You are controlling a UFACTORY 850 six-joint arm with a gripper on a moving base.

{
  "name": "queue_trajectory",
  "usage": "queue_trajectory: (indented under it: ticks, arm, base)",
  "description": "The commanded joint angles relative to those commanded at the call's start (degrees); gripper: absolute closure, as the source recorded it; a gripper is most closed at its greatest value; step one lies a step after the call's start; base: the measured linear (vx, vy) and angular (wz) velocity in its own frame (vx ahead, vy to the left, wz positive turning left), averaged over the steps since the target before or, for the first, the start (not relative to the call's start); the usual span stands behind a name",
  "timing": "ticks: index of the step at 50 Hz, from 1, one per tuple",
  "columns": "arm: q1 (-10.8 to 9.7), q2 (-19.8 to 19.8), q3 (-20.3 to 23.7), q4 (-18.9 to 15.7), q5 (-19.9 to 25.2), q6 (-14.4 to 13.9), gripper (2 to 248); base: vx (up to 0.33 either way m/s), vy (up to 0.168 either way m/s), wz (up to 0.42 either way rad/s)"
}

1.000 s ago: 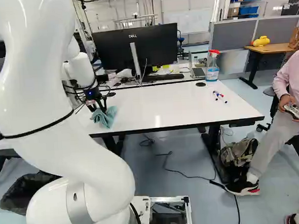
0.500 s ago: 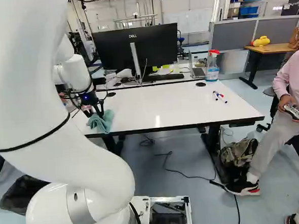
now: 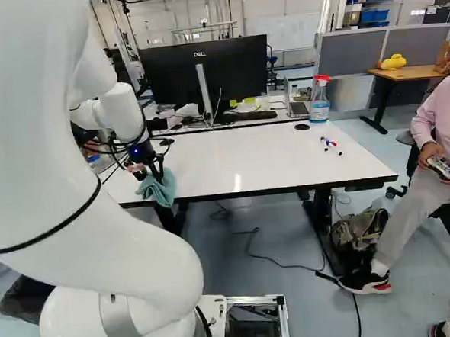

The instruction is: Clean the table with the green towel

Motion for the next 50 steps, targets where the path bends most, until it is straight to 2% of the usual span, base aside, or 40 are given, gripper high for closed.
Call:
queue_trajectory:
  ticks: [14, 25, 50]
  arm:
    - [-4.0, 0.5, 0.5, 0.0, 0.0, 0.0, 203]
    - [-6.8, -0.8, -0.8, 0.0, 0.0, 0.0, 203]
    - [-8.4, -7.5, -7.9, 0.0, 0.0, 0.0, 203]
  base:
    - [0.0, 0.0, 0.0]
    - [0.0, 0.0, 0.0]
    - [0.0, 0.0, 0.0]
